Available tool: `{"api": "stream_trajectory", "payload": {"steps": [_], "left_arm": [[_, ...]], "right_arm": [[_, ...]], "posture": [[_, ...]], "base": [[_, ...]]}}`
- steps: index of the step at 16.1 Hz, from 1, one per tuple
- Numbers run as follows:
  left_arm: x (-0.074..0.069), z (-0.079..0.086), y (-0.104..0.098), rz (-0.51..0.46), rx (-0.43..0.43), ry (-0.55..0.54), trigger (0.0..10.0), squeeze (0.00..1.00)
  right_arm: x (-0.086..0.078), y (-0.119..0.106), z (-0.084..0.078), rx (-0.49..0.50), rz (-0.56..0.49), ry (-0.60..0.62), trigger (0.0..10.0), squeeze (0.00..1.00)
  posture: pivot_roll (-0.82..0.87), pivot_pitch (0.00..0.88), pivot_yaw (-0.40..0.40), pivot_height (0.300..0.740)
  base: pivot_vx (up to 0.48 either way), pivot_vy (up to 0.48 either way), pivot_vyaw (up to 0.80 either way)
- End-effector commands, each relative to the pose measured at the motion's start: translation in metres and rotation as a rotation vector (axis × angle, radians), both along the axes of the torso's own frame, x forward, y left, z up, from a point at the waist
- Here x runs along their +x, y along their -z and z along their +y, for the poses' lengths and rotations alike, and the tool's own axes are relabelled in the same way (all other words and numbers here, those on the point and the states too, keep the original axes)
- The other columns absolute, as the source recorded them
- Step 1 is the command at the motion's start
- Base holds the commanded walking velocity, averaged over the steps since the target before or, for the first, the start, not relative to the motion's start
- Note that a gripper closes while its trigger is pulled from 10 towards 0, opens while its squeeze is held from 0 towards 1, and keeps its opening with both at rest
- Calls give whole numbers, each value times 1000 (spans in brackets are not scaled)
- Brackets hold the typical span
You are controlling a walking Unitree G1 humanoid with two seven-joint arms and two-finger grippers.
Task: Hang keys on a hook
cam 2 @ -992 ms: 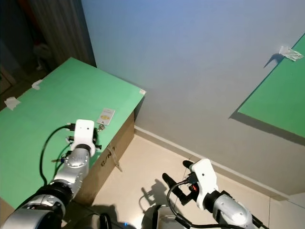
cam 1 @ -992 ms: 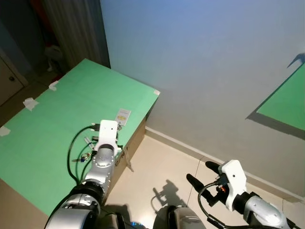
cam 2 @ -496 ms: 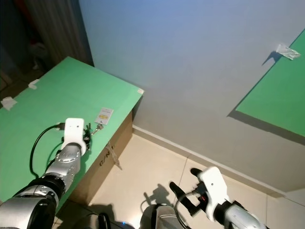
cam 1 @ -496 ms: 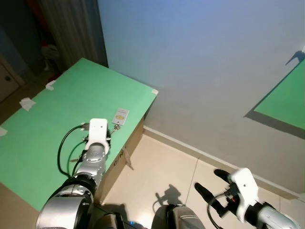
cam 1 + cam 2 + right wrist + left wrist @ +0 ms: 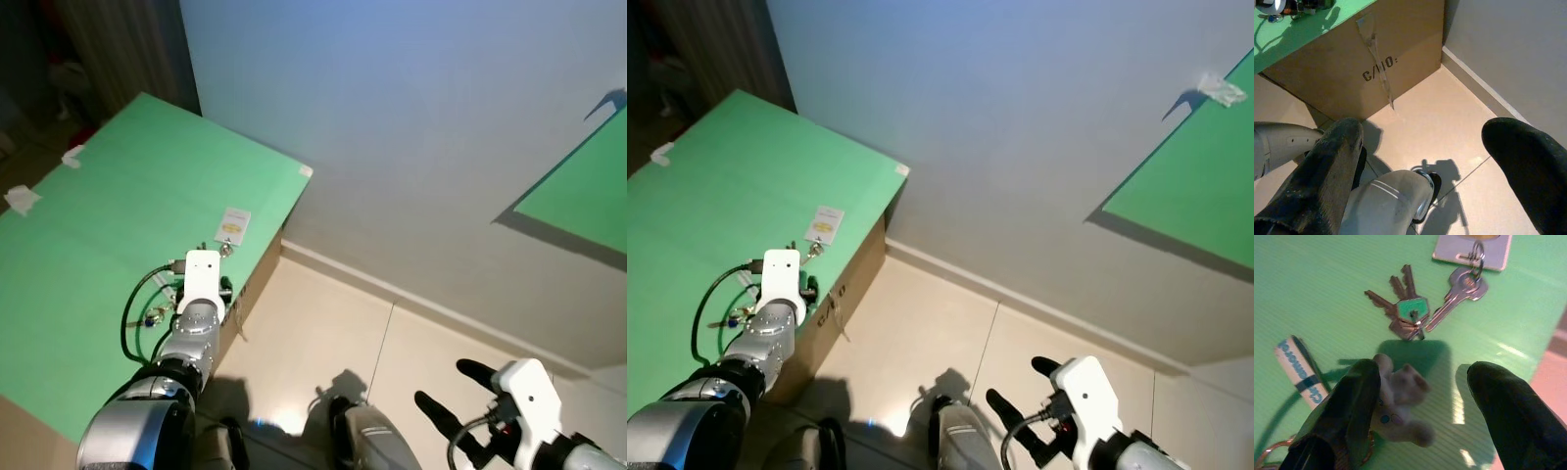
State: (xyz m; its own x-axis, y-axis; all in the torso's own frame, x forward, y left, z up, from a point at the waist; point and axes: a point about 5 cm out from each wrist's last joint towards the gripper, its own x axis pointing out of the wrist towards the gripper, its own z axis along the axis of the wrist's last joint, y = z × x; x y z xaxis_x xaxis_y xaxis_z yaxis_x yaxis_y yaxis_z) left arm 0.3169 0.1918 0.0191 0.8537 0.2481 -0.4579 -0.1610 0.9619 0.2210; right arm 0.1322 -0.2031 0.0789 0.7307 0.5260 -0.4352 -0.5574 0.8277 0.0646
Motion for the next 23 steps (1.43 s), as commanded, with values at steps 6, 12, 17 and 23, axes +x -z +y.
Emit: {"api": "stream_trajectory", "payload": {"steps": [6,12,17,23], "left_arm": [[-14,7,15,97,62,-72,10000,0],[-25,4,28,163,-113,-144,1098,0],[-23,4,27,182,-101,-67,0,0],[-9,8,10,44,-96,4,0,0]], "right_arm": [[-11,7,-13,-17,55,41,10000,0],[-7,18,-16,-22,64,24,10000,0],[-1,15,-11,-11,45,19,10000,0],[9,13,-1,13,16,27,10000,0]], "posture": [[-543,295,-91,740],[-527,277,-106,740],[-521,280,-102,740],[-488,265,-74,740]], "base": [[0,0,0],[0,0,0],[0,0,0],[0,0,0]]}}
